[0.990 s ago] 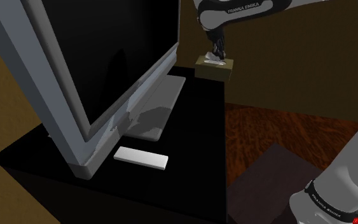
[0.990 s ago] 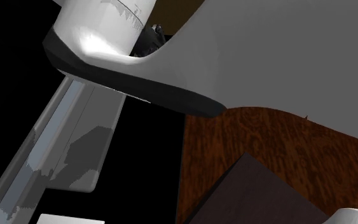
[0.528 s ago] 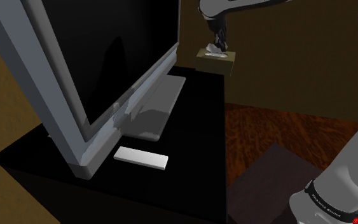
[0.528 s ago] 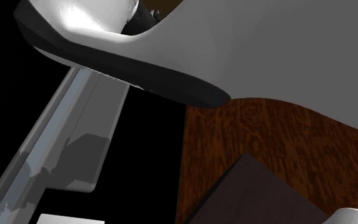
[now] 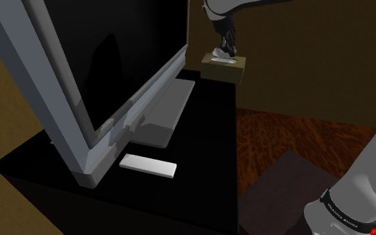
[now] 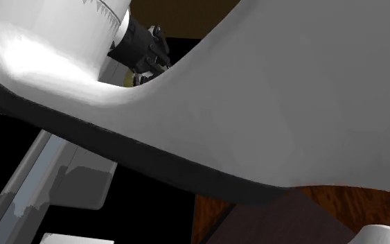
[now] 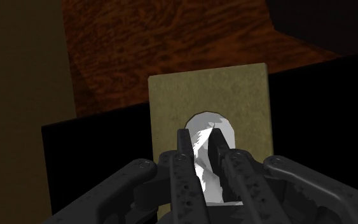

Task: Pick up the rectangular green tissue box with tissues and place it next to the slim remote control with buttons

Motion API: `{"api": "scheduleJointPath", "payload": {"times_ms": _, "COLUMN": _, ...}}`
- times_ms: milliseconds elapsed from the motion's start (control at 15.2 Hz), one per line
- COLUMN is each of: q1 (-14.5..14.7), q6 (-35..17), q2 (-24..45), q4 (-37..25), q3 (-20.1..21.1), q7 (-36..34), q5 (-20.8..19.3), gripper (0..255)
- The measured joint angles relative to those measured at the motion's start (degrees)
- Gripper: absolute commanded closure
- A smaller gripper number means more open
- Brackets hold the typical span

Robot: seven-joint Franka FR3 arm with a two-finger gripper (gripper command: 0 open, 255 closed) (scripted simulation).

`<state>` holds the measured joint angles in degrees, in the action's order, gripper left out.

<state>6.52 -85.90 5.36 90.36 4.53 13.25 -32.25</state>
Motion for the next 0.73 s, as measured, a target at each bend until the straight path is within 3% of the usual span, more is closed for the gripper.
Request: {"api": "scheduleJointPath", "payload": {"times_ms": 726, "q1": 7.6, "q6": 7.8, "q2": -4.5, "q4": 4.0, "q3": 7.1, "q7": -12.5, "q5": 3.4, "gripper": 255}}
